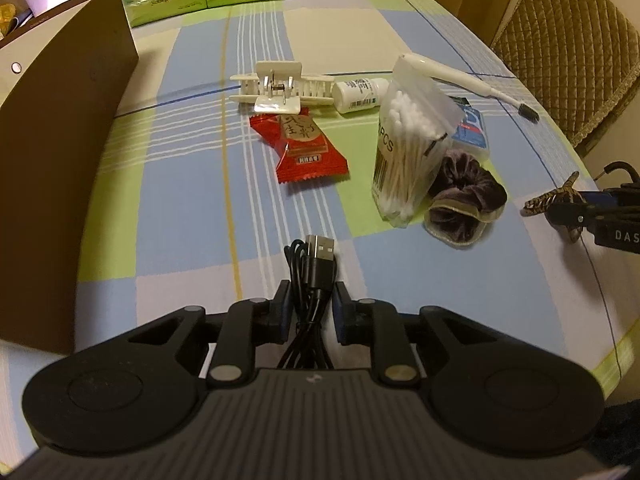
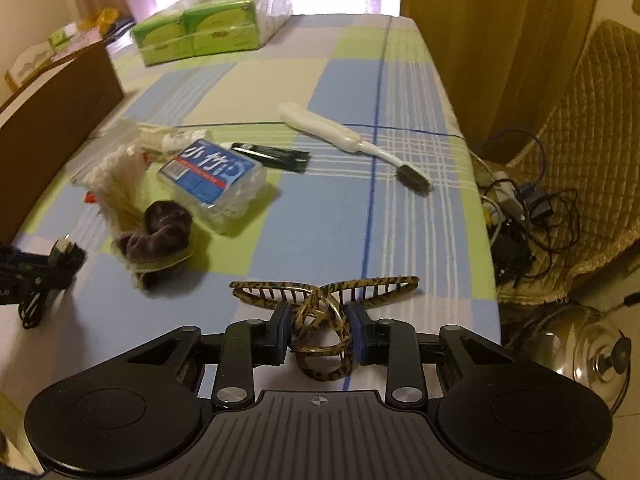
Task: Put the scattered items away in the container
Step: 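Lift the cable and claw clip and carry both toward the brown box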
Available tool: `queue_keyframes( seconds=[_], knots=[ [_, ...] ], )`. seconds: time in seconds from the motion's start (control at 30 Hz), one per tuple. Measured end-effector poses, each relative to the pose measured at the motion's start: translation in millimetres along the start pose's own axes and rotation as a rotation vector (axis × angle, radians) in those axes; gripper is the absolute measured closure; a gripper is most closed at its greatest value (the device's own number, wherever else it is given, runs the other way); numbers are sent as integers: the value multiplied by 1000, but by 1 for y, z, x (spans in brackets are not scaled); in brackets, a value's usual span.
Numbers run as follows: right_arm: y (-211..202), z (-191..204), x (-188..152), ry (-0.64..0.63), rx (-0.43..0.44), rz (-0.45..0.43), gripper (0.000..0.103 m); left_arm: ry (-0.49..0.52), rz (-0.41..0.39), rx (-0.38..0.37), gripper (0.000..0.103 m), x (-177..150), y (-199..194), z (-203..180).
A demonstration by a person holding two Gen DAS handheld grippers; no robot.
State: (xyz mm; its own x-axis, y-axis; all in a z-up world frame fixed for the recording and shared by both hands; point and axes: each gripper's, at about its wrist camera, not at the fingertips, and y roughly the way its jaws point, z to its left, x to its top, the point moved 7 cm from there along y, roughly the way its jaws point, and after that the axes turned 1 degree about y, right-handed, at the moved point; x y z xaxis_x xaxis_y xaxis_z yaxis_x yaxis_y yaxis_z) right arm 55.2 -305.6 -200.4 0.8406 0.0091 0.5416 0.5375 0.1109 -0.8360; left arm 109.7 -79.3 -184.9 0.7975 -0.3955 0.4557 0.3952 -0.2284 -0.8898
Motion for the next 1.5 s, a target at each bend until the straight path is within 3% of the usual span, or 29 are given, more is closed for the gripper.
queue_keyframes(
  seconds=[0.47, 0.93, 1.27, 1.5],
  knots=[
    [-28, 16, -4, -58, 64, -19, 70, -25, -35, 21, 88, -8, -29, 6],
    [-72, 52, 28, -40, 100, -125, 70, 25, -125, -47, 89, 12, -84, 26],
    [-103, 125, 74, -104, 187, -255, 70, 34, -287, -68, 89, 36, -152, 78],
    [-106, 208, 105, -238, 302, -315, 70, 6, -354, -5, 89, 40, -195, 147]
  ],
)
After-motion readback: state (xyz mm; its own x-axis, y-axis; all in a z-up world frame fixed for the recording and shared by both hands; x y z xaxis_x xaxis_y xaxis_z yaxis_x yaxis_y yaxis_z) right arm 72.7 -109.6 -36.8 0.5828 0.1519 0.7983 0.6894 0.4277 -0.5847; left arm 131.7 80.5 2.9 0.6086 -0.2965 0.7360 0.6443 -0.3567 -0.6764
